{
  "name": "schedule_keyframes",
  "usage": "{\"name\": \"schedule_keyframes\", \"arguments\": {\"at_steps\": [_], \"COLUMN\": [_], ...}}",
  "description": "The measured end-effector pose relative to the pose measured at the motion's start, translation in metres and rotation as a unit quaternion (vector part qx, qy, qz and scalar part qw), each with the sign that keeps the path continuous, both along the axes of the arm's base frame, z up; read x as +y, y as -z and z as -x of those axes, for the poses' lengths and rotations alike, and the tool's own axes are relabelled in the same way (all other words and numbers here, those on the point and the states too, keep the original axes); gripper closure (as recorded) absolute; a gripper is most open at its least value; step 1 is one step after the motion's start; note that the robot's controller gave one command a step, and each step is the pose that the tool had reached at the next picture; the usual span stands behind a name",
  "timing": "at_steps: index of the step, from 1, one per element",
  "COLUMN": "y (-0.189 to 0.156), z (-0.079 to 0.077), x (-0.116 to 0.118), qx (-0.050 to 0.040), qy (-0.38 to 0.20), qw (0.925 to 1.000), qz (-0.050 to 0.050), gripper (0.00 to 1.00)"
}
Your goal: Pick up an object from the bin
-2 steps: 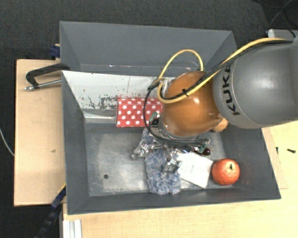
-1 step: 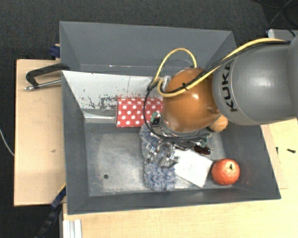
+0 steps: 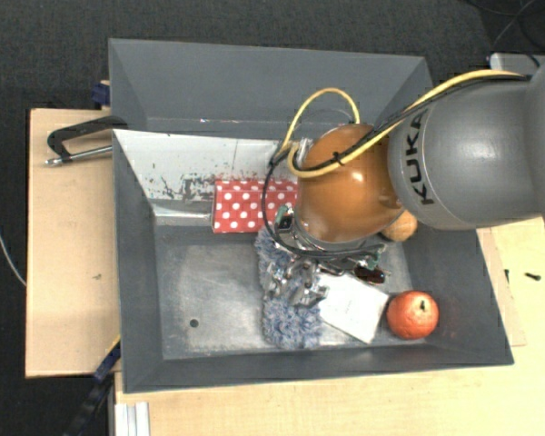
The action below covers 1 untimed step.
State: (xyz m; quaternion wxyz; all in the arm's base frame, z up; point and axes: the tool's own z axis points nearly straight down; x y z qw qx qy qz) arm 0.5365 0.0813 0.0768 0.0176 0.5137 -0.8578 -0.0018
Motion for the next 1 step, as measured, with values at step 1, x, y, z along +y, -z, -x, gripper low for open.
{"name": "schedule_keyframes", "arguments": {"at_steps": [1], "y": [-0.0032], "z": [0.0007], "x": [-0.0005], "qx": [-0.0014], "qy": [0.0], "qw": [1.0], "qz": [-0.001], "gripper": [1.0]}}
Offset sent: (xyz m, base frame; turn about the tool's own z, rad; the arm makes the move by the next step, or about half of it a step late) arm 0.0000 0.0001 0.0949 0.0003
